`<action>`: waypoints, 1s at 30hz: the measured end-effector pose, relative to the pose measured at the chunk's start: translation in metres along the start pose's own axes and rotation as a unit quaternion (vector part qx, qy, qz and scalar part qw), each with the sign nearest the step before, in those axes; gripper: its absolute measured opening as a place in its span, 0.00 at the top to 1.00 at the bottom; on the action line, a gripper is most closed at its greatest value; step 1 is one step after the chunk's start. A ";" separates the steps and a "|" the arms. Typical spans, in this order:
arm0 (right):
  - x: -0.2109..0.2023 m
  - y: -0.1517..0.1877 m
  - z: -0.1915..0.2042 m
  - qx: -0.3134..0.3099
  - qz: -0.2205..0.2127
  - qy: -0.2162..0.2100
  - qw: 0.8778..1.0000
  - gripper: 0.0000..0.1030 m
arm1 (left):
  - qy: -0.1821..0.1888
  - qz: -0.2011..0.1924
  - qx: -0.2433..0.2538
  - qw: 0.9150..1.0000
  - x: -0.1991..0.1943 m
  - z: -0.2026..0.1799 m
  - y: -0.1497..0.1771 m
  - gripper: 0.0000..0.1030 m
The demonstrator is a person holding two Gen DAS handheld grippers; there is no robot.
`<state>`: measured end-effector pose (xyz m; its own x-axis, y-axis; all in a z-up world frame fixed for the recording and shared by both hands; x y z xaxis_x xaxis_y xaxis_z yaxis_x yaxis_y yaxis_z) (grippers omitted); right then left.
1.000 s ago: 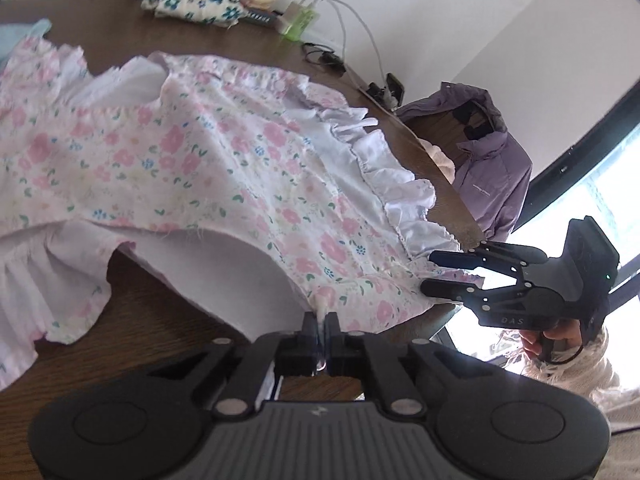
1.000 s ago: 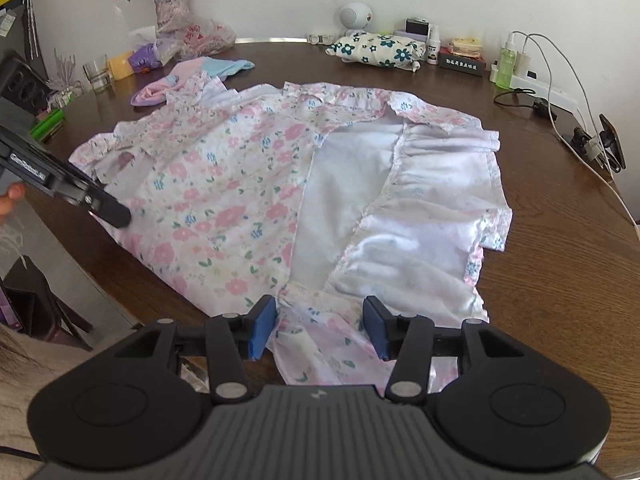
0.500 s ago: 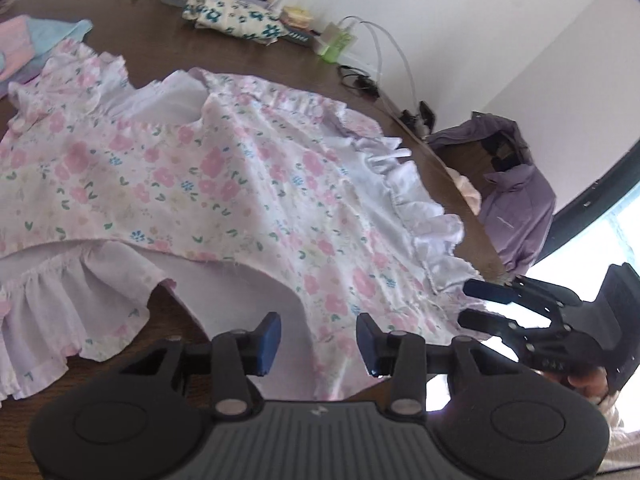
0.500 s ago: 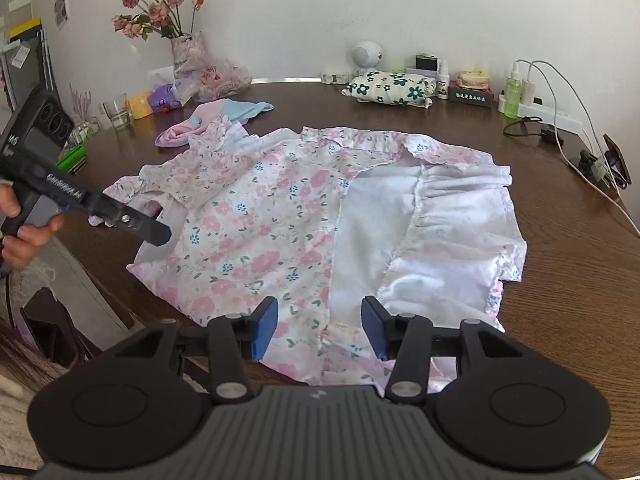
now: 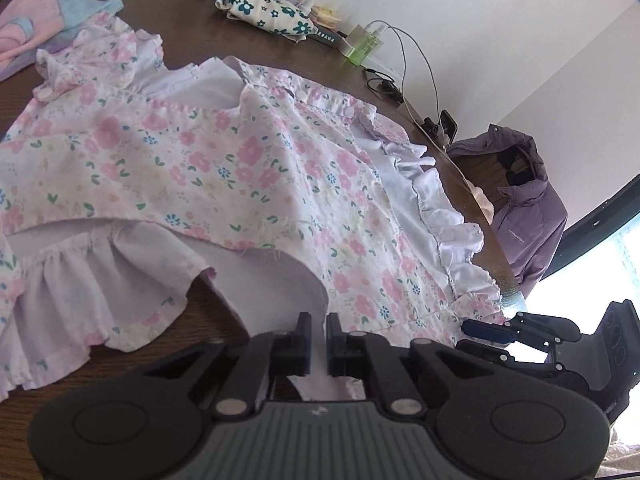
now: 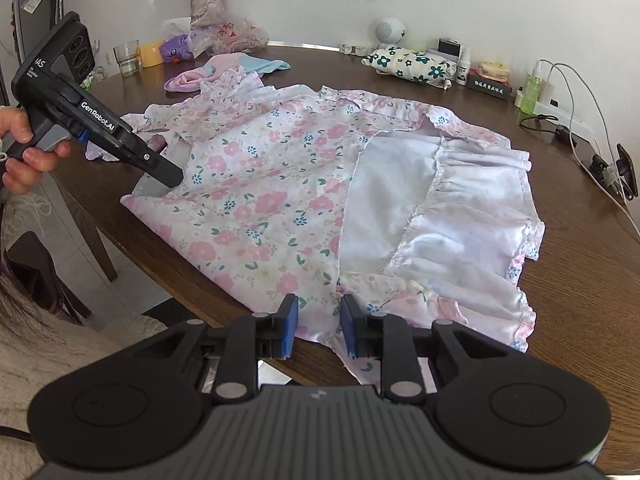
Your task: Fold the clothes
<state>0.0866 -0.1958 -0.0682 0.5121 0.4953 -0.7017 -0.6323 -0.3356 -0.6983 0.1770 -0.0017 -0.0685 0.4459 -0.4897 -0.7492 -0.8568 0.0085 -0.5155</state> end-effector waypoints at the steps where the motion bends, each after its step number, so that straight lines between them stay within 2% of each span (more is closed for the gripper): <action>1: -0.002 -0.002 -0.001 0.013 -0.005 -0.006 1.000 0.78 | 0.003 -0.014 0.013 1.000 -0.006 -0.006 -0.002 0.82; 3: -0.008 -0.011 -0.002 0.041 -0.027 -0.020 0.999 0.77 | 0.008 -0.043 0.058 0.997 -0.015 -0.024 -0.002 0.81; 6: -0.009 -0.019 0.002 0.043 -0.039 -0.013 0.998 0.77 | 0.001 -0.049 0.127 0.991 -0.010 -0.048 0.008 0.81; 9: -0.001 -0.014 0.003 0.040 -0.026 0.000 0.999 0.77 | -0.031 -0.044 0.190 0.980 0.005 -0.059 0.022 0.82; 11: 0.004 -0.007 0.001 0.041 -0.016 0.010 0.999 0.78 | -0.065 -0.048 0.229 0.970 0.015 -0.059 0.030 0.87; 15: 0.005 -0.005 -0.006 0.036 -0.015 0.027 0.999 0.78 | -0.106 -0.069 0.264 0.956 0.022 -0.059 0.035 0.91; 19: 0.005 -0.011 -0.013 0.047 -0.018 0.027 0.998 0.78 | -0.123 -0.083 0.285 0.947 0.022 -0.066 0.040 0.89; 21: 0.002 -0.016 -0.012 0.059 -0.020 0.012 0.998 0.77 | -0.112 -0.091 0.275 0.951 0.009 -0.065 0.038 0.83; 22: 0.000 -0.018 -0.011 0.064 -0.021 0.005 0.998 0.77 | -0.112 -0.101 0.258 0.954 -0.001 -0.059 0.033 0.76; 25: -0.006 -0.031 -0.009 0.077 -0.038 -0.011 0.996 0.75 | -0.120 -0.128 0.205 0.963 -0.033 -0.035 0.014 0.65; 27: -0.003 -0.043 -0.009 0.069 -0.047 -0.003 0.997 0.71 | -0.151 -0.141 0.158 0.965 -0.052 -0.004 -0.008 0.61; 28: 0.003 -0.048 -0.009 0.066 -0.046 0.000 0.997 0.70 | -0.173 -0.144 0.138 0.965 -0.058 0.015 -0.021 0.56; 30: 0.016 -0.058 -0.010 0.063 -0.042 0.007 0.997 0.70 | -0.216 -0.143 0.101 0.960 -0.065 0.053 -0.047 0.55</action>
<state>0.1371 -0.1762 -0.0405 0.5739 0.5068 -0.6432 -0.6538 -0.1893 -0.7326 0.2017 0.0756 -0.0174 0.7589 -0.0891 -0.6450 -0.6350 0.1178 -0.7634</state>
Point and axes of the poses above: each gripper's, at about its wrist camera, not at the fingertips, and x roughly the way its jaws point, z to its left, y to its underside, the point moved 10 cm from there along x, roughly the way its jaws point, and after that the axes turned 10 degrees about -y, right-handed, at the moved point
